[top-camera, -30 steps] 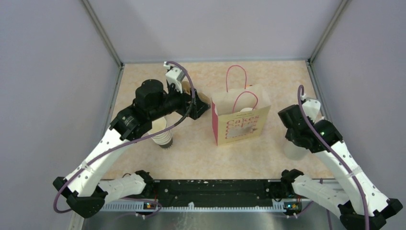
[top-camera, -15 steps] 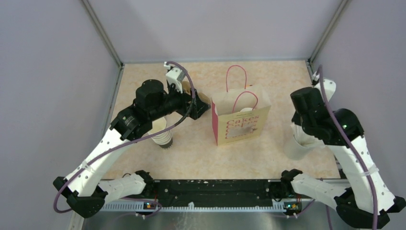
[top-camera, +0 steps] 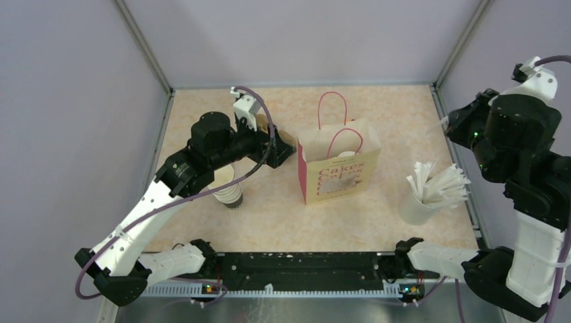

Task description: Pack the takeout coffee

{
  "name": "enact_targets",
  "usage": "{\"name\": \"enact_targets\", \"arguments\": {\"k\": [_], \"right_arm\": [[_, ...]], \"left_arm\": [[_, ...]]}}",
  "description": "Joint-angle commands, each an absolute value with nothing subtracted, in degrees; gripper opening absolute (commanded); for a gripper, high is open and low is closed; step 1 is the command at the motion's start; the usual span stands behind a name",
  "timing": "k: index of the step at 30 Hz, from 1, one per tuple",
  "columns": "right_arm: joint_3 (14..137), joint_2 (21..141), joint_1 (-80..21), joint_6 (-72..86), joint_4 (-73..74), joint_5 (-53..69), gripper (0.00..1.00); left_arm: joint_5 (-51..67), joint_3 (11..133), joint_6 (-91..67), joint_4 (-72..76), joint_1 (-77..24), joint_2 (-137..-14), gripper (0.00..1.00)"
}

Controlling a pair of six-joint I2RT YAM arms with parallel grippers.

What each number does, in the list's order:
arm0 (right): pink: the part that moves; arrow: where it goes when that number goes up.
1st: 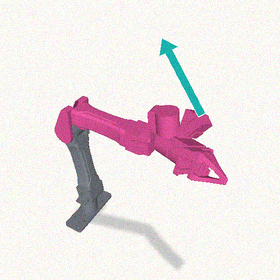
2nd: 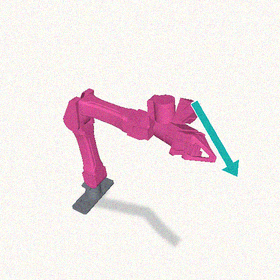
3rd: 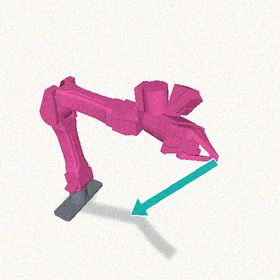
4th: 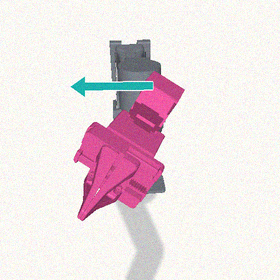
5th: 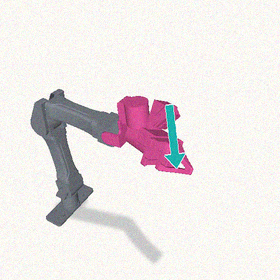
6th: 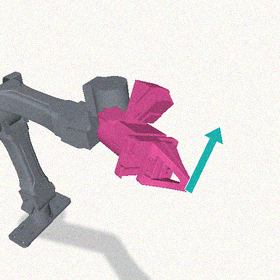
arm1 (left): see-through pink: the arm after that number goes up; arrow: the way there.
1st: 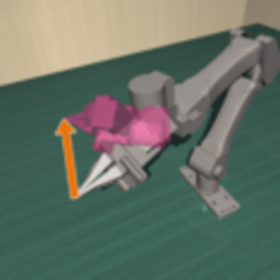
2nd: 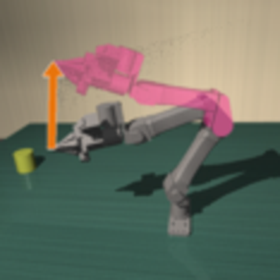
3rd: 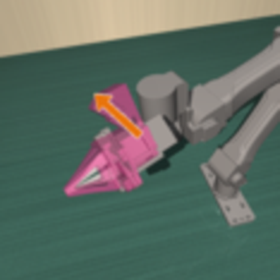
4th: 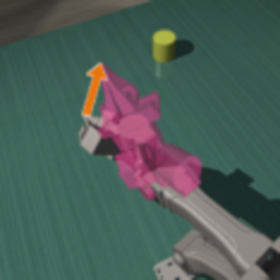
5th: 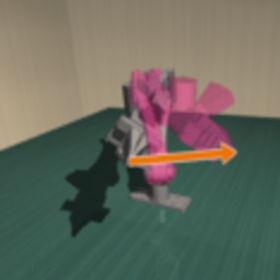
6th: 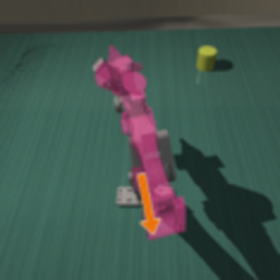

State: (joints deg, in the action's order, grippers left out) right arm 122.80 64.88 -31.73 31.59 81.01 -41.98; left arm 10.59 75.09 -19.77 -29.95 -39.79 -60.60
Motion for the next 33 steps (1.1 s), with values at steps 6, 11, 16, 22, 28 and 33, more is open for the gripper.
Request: {"name": "enact_targets", "arguments": {"k": [6, 11, 16, 22, 28, 33], "right_arm": [[116.28, 61.92, -31.33, 28.71, 62.28, -26.93, 0.0], [110.54, 61.96, -31.29, 30.26, 55.89, -16.62, 0.0], [105.93, 61.46, -31.29, 32.43, 48.85, -12.77, 0.0], [107.58, 63.36, -31.29, 35.55, 49.84, -10.09, 0.0], [110.92, 63.28, -31.29, 35.44, 51.84, -10.54, 0.0], [114.44, 63.62, -31.3, 34.94, 53.38, -10.75, 0.0]], "left_arm": [[9.93, 75.05, -19.86, -26.89, -39.68, -59.75, 0.99], [9.59, 75.0, -19.78, -27.12, -39.64, -59.68, 0.99], [9.48, 75.0, -19.78, -27.16, -39.64, -59.73, 0.99], [9.0, 75.37, -19.43, -27.2, -39.67, -59.94, 0.99], [8.53, 75.25, -19.16, -27.21, -39.64, -59.8, 0.99], [8.95, 75.08, -19.16, -27.09, -39.68, -59.94, 0.99]]}}
